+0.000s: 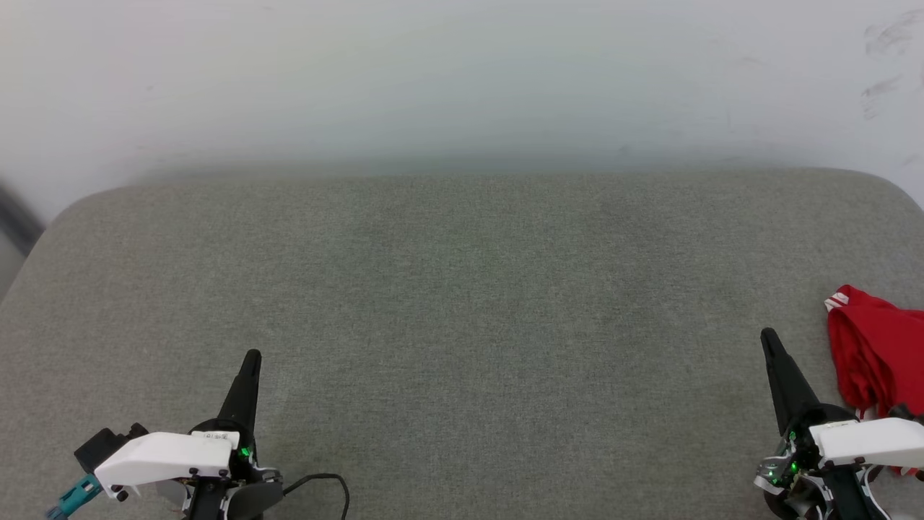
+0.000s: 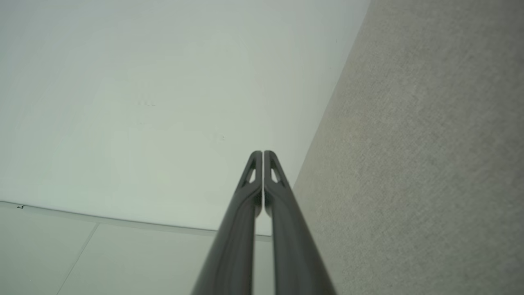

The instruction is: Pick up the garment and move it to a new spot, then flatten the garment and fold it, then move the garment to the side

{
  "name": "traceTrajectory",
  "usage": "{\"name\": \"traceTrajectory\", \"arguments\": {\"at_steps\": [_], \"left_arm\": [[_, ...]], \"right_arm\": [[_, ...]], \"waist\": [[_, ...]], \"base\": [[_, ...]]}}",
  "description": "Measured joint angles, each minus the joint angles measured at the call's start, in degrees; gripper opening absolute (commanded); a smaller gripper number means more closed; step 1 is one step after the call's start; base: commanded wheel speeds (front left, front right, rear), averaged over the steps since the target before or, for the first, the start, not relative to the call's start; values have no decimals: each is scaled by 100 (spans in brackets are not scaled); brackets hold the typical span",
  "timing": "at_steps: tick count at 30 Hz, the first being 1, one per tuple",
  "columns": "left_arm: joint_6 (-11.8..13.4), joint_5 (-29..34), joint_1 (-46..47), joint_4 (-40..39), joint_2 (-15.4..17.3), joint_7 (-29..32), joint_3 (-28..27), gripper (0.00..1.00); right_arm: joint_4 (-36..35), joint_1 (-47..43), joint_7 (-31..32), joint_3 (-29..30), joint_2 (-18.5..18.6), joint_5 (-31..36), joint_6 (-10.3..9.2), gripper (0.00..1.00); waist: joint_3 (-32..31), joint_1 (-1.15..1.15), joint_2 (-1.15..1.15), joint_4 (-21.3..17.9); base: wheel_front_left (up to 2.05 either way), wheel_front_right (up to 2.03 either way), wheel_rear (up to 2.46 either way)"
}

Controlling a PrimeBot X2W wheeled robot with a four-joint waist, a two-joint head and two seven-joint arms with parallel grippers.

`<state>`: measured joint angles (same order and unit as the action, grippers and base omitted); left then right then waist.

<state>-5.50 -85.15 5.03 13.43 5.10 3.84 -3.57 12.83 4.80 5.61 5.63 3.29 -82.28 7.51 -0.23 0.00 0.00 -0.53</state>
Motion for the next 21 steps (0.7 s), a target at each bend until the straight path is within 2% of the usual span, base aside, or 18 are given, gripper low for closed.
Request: {"name": "traceTrajectory", "arguments": {"at_steps": [21], "left_arm": [[-165,-638,84,55,-183,214,-244,0]], "right_arm": [[105,91,74,82,-29,-864,0,0]], "waist": [[35,0,0,46]], "base": [[0,0,0]]}}
